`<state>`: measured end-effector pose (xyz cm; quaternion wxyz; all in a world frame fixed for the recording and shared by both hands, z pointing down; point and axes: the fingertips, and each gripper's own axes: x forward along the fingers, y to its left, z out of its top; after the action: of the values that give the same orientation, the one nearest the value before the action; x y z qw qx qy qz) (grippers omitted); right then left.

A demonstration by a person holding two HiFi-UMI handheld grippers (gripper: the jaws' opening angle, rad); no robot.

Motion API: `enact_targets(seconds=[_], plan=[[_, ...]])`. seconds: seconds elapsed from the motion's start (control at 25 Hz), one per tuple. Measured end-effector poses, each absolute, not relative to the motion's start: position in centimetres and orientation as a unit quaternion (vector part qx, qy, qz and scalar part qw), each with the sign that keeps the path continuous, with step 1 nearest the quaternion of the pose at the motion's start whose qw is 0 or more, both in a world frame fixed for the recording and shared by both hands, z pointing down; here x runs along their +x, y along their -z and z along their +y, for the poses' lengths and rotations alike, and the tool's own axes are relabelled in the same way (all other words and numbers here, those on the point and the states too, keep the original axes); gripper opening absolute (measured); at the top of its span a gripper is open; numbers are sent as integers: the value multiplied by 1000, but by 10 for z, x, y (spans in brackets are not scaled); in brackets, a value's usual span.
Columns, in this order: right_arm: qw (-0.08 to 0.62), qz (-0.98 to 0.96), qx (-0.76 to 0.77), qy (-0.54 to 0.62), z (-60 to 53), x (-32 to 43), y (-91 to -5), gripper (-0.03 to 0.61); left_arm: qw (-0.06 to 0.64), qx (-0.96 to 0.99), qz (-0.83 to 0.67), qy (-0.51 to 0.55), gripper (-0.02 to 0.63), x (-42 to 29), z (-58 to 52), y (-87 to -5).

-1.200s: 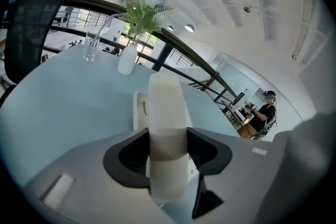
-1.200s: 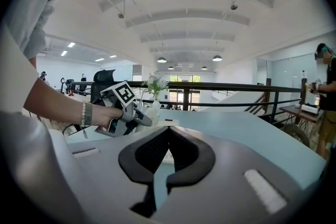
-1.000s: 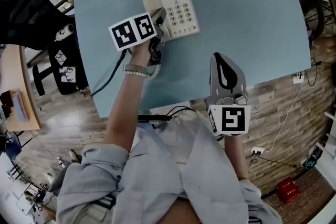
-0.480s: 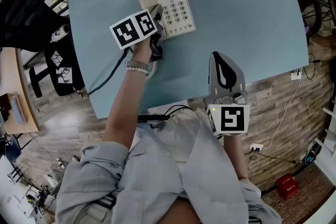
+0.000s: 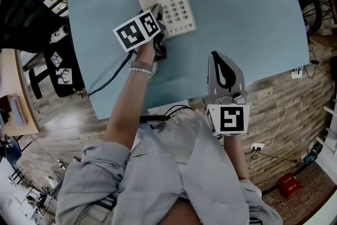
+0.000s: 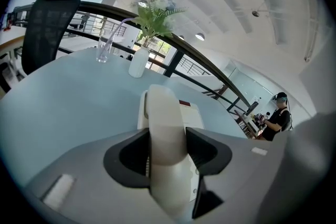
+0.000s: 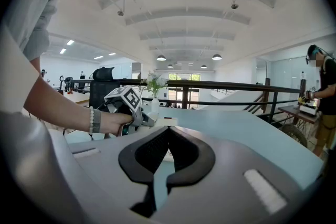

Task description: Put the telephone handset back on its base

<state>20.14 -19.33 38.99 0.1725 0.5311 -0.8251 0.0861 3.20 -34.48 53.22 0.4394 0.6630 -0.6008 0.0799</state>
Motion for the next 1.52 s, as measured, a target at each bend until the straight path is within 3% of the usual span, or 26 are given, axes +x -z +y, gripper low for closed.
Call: enact_targets(seconds=[0.36, 0.6, 1.04, 1.4, 1.52], plan=[[172, -824, 533, -86, -189, 197, -389, 6, 439, 684, -576, -84, 207, 35, -343, -532], [169, -823, 537, -81, -184, 190, -386, 6, 407, 718, -547, -140, 207, 39, -337, -531], [153, -816, 554, -67, -167, 170, -369, 6, 351, 789, -485, -138, 201, 29, -311, -483], [129, -812, 568, -49, -154, 141, -351, 6, 255, 836, -478, -91, 16, 7, -277, -408], [133, -813, 566, -38, -149, 128, -341, 6, 230, 846, -475, -82, 3, -6, -262, -392]])
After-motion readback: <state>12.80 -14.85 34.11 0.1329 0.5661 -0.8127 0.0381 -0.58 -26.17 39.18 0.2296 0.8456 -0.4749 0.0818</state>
